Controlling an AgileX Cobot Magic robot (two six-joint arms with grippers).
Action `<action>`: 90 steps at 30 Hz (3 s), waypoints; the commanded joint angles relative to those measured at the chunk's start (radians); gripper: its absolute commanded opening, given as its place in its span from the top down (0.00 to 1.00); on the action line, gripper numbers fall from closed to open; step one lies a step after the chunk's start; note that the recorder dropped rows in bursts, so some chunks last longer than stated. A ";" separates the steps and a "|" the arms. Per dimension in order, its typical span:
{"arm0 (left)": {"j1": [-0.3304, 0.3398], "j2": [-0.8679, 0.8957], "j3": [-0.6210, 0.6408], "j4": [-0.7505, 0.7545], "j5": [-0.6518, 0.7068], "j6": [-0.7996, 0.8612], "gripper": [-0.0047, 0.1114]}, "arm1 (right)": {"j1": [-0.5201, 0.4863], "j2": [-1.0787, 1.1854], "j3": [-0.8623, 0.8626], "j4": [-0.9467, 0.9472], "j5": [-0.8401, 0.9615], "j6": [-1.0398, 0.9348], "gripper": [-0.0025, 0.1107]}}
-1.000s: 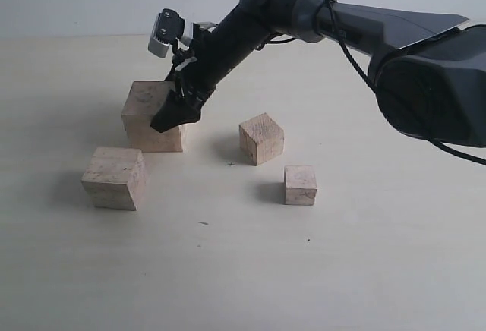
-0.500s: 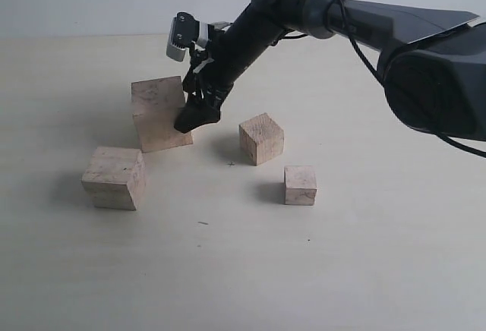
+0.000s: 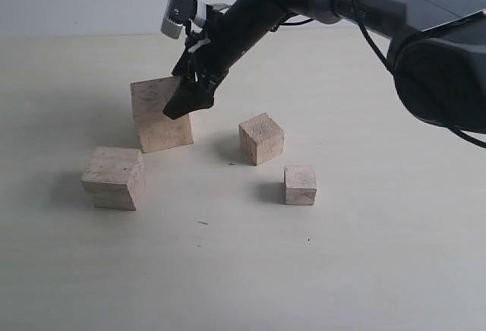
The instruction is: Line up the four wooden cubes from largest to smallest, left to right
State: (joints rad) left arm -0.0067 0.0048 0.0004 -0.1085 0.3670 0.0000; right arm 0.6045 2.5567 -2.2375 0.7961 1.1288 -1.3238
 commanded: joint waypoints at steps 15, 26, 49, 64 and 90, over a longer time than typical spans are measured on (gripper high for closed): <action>-0.005 -0.005 0.000 -0.001 -0.005 0.000 0.96 | 0.000 -0.013 0.000 -0.003 0.077 0.098 0.18; -0.005 -0.005 0.000 -0.001 -0.005 0.000 0.96 | 0.000 -0.075 0.000 -0.048 0.072 0.153 0.18; -0.005 -0.005 0.000 -0.001 -0.005 0.000 0.96 | 0.271 -0.224 0.000 -0.101 0.092 0.273 0.32; -0.005 -0.005 0.000 -0.001 -0.005 0.000 0.96 | 0.322 -0.111 0.000 -0.279 0.092 0.381 0.32; -0.005 -0.005 0.000 -0.001 -0.005 0.000 0.96 | 0.394 -0.065 0.000 -0.485 -0.022 0.610 0.32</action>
State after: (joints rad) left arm -0.0067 0.0048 0.0004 -0.1085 0.3670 0.0000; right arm 1.0046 2.4795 -2.2375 0.2773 1.1078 -0.7308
